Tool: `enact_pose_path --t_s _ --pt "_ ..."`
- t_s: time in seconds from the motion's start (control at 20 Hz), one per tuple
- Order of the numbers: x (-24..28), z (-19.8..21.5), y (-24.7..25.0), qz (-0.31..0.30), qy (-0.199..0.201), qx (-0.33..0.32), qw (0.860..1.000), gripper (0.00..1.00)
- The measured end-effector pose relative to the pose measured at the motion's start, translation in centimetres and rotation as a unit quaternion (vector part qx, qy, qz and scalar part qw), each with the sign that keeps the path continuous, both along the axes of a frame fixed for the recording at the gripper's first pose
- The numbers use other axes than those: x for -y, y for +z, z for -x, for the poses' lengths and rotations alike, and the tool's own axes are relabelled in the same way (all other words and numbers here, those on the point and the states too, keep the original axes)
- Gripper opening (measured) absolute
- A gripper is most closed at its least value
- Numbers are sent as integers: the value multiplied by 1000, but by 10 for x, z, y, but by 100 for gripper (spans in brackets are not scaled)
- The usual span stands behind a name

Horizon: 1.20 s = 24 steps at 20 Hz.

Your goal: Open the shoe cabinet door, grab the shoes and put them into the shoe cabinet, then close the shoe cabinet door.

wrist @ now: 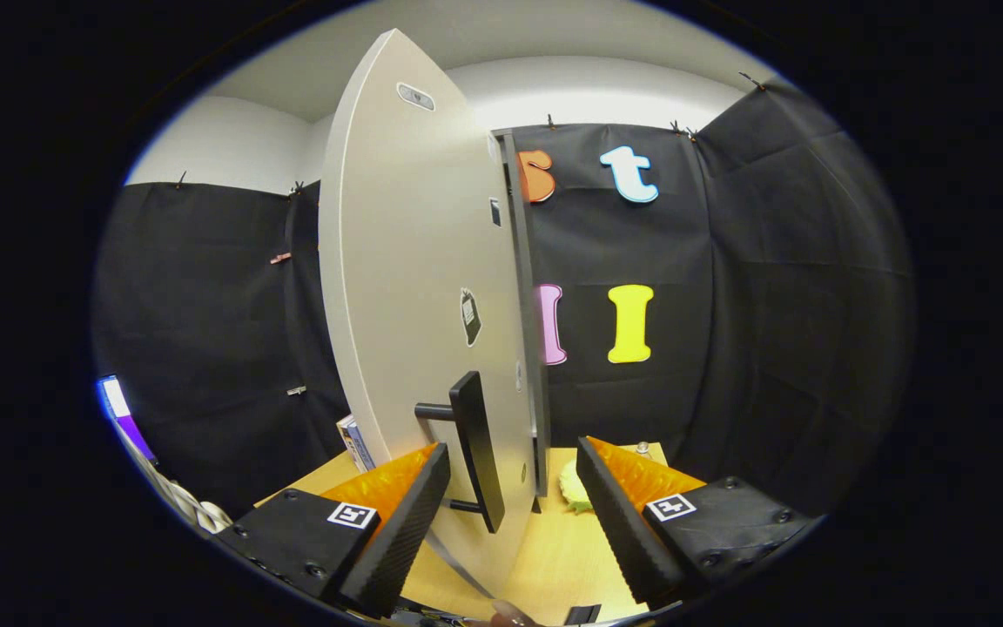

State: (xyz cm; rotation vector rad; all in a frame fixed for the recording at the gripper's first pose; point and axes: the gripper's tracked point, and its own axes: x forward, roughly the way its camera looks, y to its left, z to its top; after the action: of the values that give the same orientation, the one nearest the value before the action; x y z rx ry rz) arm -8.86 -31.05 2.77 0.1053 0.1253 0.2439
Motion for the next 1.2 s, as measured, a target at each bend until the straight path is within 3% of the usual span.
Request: enact_pose_path --t_s 0.75,1.2 --pt "-125 -21 2 17 -39 13 999 97" --pt "-194 -29 6 31 -34 31 998 97"
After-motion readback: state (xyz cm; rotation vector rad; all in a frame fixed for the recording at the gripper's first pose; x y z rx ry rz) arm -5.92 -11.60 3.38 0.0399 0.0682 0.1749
